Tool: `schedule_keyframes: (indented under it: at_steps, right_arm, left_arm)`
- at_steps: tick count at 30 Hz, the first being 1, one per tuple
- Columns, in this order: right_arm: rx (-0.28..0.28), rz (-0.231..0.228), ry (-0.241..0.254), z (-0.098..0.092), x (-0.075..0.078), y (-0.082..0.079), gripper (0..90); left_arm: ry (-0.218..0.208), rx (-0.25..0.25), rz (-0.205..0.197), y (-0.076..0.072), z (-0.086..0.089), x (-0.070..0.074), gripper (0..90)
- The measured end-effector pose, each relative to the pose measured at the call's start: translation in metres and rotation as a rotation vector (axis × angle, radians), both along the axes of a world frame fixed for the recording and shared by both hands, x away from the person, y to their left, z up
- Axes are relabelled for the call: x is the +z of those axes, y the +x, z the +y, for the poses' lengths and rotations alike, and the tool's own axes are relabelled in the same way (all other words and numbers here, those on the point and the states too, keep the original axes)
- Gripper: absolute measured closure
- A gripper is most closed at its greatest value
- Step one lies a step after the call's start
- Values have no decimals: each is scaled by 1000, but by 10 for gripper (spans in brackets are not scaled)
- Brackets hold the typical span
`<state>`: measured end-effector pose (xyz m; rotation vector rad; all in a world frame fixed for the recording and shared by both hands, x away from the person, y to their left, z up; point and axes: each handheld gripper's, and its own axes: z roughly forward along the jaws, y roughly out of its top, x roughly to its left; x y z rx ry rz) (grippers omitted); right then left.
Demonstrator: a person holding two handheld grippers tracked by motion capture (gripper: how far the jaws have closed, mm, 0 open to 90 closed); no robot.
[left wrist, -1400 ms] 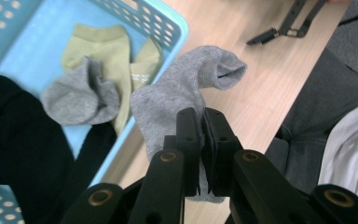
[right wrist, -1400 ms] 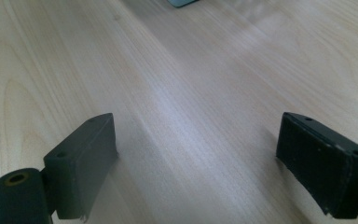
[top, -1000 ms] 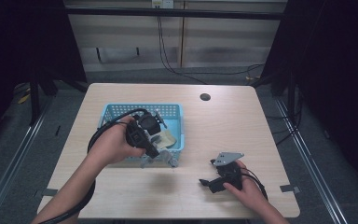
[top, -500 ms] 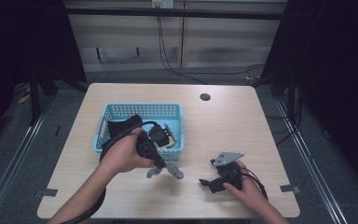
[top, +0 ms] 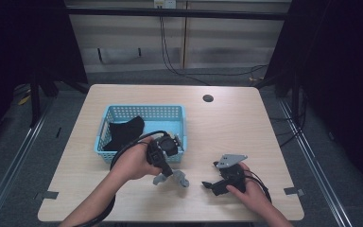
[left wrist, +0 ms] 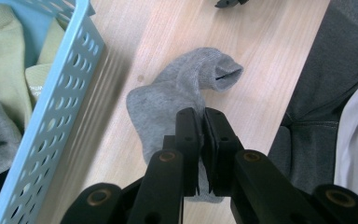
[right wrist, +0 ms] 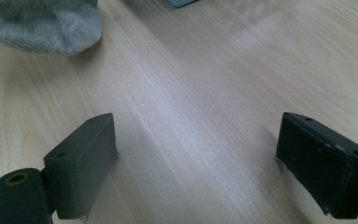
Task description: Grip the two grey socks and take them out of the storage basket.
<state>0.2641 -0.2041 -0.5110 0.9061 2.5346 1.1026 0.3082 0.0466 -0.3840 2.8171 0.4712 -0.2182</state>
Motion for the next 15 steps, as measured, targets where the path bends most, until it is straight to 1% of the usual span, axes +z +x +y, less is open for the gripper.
schedule_keyframes:
  at_steps: [5, 8, 15]
  right_arm:
    - [-2, -1, -1, 0, 0, 0, 116]
    - [-1, -1, -1, 0, 0, 0, 116]
    - [-2, 3, -1, 0, 0, 0, 116]
  left_arm:
    - [10, 5, -6, 1, 1, -5, 841]
    - [18, -7, -5, 1, 2, -7, 836]
    - [15, 3, 4, 0, 2, -13, 815]
